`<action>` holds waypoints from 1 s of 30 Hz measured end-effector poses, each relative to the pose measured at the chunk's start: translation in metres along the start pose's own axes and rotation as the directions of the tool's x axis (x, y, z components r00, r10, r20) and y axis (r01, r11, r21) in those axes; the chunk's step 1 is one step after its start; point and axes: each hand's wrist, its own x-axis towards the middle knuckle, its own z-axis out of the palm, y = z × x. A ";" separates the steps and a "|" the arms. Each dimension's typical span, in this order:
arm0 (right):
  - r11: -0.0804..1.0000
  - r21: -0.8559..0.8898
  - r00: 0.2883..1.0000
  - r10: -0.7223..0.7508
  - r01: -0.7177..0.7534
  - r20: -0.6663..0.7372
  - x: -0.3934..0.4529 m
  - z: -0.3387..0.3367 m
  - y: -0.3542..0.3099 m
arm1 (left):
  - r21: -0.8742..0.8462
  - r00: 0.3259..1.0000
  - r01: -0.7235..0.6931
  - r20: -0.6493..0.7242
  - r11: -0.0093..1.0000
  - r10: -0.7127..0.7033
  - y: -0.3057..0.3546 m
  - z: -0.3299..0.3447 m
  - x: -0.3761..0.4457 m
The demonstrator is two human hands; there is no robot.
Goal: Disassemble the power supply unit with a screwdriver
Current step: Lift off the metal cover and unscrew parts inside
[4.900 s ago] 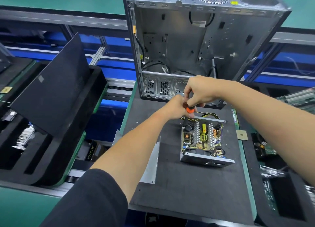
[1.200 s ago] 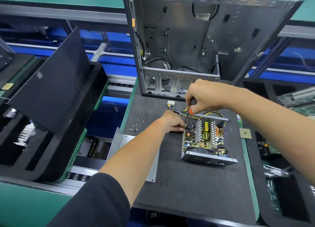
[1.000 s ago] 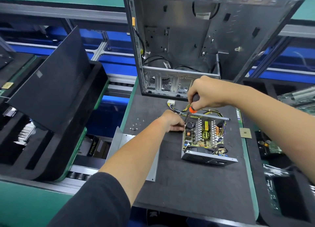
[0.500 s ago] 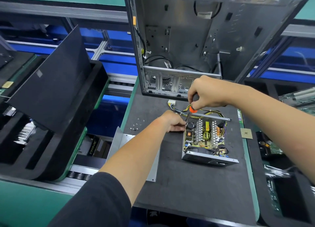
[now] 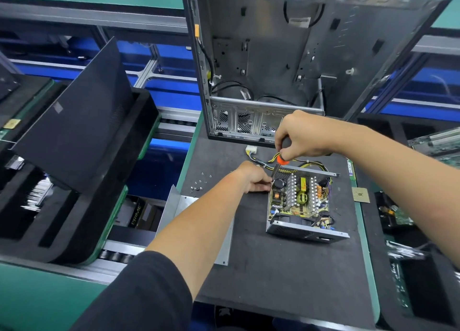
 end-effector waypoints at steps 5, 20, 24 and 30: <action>1.000 0.006 1.000 0.002 -0.002 0.002 -0.001 -0.001 0.000 | -0.002 1.000 0.003 -0.009 1.000 -0.003 -0.001 0.001 0.000; 0.999 0.015 0.999 0.041 -0.041 0.006 -0.004 0.000 -0.004 | 0.001 1.000 -0.008 -0.020 1.000 0.008 -0.003 0.002 0.004; 0.987 0.032 0.981 0.152 -0.157 0.122 0.005 -0.005 -0.006 | 0.014 1.000 0.009 -0.019 1.000 -0.008 0.000 0.002 0.004; 0.946 0.043 0.929 0.308 -0.323 0.207 0.024 -0.015 -0.005 | 0.004 0.999 0.041 -0.019 0.999 -0.041 0.000 0.001 0.002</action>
